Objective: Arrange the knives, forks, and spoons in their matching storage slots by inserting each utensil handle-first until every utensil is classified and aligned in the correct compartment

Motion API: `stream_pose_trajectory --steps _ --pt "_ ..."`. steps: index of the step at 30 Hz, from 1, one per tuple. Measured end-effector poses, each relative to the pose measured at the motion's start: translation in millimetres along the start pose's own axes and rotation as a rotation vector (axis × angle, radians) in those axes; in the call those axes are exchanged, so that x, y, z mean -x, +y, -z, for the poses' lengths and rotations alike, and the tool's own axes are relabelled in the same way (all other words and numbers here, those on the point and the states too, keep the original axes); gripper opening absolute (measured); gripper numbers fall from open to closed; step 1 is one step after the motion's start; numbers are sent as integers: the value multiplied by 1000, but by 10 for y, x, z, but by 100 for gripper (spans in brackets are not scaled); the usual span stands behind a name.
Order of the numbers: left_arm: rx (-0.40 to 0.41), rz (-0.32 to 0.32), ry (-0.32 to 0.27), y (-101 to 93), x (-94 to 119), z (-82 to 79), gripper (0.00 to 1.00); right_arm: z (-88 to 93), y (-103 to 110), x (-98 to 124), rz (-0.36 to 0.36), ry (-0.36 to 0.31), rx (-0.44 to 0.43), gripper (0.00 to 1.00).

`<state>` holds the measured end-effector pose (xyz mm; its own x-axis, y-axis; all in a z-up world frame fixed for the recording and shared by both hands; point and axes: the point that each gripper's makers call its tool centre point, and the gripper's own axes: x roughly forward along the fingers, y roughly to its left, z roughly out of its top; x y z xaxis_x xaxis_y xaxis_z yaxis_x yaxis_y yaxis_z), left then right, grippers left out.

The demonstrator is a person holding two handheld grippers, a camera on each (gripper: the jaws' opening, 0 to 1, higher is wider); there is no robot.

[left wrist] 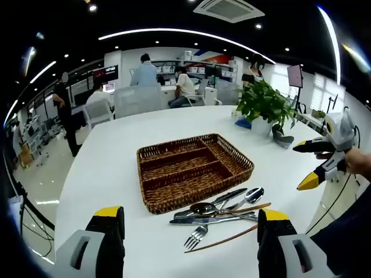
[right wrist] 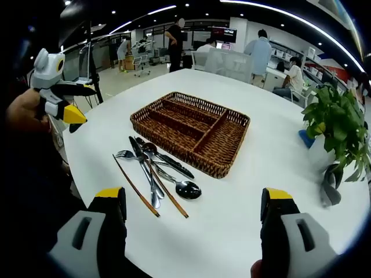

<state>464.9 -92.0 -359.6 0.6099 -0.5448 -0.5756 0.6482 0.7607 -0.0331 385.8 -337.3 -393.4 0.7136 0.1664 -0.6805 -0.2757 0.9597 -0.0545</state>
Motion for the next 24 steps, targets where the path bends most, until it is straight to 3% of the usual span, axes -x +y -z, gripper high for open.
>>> stream_pose_trajectory --steps 7,24 --pt "37 -6 -13 12 12 50 100 -32 193 -67 -42 15 37 99" --pt "36 -51 -33 155 236 236 100 -203 341 -183 -70 20 115 99"
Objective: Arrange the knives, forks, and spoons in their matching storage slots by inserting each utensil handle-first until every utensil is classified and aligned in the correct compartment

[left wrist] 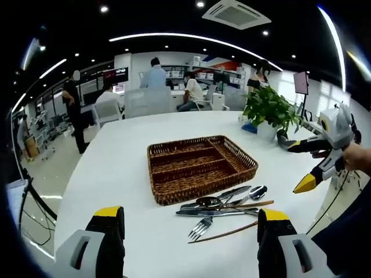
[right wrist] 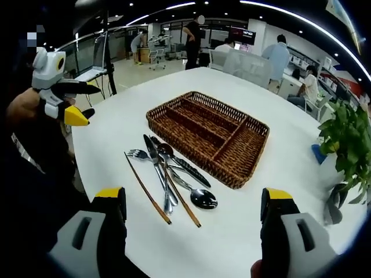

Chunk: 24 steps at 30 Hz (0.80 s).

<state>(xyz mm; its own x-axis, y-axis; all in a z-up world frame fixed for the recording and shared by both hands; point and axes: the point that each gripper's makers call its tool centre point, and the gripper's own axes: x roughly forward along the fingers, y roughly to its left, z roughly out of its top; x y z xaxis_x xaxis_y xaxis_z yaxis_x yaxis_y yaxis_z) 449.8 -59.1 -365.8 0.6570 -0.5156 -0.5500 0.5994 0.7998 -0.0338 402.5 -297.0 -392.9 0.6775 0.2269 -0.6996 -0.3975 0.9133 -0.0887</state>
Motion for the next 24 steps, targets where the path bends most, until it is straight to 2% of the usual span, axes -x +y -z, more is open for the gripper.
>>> stream_pose_trajectory --steps 9,13,17,24 --pt "-7 -5 13 117 32 60 100 -49 64 -54 -13 28 27 98" --pt "-40 6 11 138 33 44 100 -41 70 -78 -3 52 44 98" --pt "-31 22 3 165 37 41 100 -31 106 -98 -6 70 38 97" --pt "-43 51 31 215 9 112 99 -84 147 -137 3 93 49 95"
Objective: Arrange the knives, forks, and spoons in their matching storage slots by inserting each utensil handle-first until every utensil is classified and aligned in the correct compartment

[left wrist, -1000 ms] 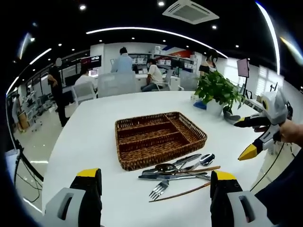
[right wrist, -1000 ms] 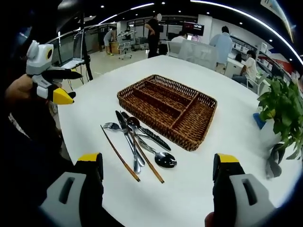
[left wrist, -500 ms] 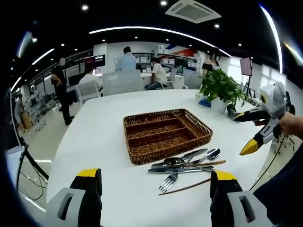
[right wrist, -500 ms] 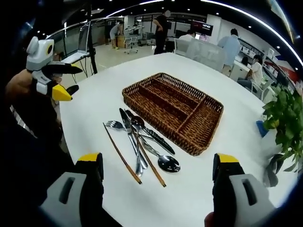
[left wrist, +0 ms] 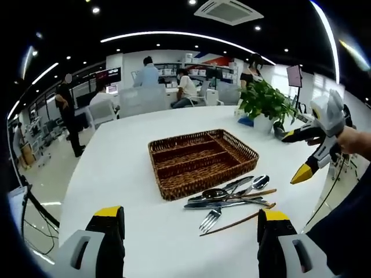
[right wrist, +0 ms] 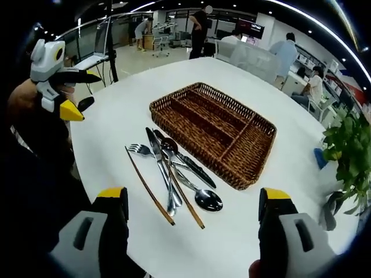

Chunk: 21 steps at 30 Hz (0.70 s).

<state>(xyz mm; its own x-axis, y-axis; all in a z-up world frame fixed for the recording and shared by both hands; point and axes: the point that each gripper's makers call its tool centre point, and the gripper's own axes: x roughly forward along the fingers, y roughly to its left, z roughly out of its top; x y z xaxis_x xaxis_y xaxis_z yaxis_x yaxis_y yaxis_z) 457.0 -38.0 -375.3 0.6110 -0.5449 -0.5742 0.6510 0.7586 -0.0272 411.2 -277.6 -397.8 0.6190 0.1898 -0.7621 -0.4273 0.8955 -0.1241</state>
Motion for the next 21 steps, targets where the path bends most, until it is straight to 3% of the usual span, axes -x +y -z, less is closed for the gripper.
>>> stream_pose_trajectory --steps 2,7,13,21 --pt "4 16 1 -1 -8 5 96 -19 12 -15 6 5 1 95" --pt "-18 47 2 20 -87 3 99 29 46 -99 24 57 40 97" --pt "-79 77 23 77 -146 -43 100 -12 84 -159 27 89 29 97" --pt "-78 115 16 147 -268 -90 100 -61 40 -204 54 91 -1 97"
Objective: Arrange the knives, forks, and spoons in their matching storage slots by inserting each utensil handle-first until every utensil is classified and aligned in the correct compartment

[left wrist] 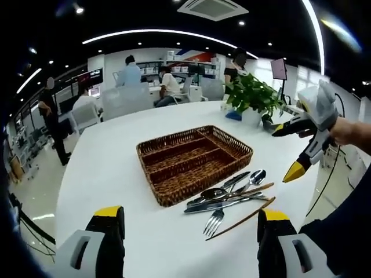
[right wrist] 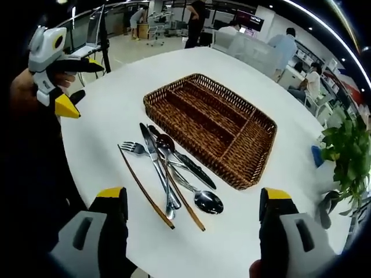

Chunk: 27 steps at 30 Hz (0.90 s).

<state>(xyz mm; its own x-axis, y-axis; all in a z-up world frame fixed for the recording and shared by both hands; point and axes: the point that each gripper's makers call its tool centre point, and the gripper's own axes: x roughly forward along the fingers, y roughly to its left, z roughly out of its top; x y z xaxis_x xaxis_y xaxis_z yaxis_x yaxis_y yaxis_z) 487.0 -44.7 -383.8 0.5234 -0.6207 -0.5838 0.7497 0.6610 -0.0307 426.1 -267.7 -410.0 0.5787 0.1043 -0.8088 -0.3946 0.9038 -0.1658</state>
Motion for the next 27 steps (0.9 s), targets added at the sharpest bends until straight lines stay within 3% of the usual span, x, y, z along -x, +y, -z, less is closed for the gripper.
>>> stream_pose_trajectory --steps 14,27 --pt "-17 45 -10 22 -100 -79 100 51 -13 -44 9 9 -60 95" --pt "-14 55 -8 -12 -114 -89 100 24 -9 -83 -2 10 -55 94"
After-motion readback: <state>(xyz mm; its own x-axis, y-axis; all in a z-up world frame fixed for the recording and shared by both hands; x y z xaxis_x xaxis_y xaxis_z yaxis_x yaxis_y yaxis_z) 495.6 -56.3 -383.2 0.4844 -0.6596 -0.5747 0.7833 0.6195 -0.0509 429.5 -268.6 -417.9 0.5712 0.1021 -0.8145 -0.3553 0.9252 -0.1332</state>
